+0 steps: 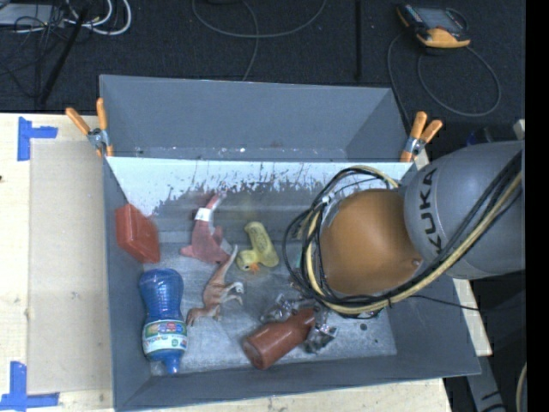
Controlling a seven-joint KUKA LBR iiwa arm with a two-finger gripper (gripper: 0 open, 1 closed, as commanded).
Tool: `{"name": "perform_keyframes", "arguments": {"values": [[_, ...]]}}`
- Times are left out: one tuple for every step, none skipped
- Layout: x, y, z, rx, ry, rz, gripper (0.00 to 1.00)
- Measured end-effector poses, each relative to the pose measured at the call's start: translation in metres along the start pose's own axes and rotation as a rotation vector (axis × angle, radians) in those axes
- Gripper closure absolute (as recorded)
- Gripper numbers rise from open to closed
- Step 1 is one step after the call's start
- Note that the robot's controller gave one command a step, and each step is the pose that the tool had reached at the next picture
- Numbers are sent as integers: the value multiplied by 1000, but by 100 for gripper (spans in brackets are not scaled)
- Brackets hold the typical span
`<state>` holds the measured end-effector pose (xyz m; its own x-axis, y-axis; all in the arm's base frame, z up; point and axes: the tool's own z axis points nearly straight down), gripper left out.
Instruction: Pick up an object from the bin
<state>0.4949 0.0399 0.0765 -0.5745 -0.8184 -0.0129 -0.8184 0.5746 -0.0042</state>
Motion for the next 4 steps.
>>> {"name": "perform_keyframes", "arguments": {"values": [[0,-1,-6,2,0,1,100],[0,-1,-10,3,1,2,100],[-1,0,-18,-2,5,3,100],[0,1,-35,-6,12,1,100]]}}
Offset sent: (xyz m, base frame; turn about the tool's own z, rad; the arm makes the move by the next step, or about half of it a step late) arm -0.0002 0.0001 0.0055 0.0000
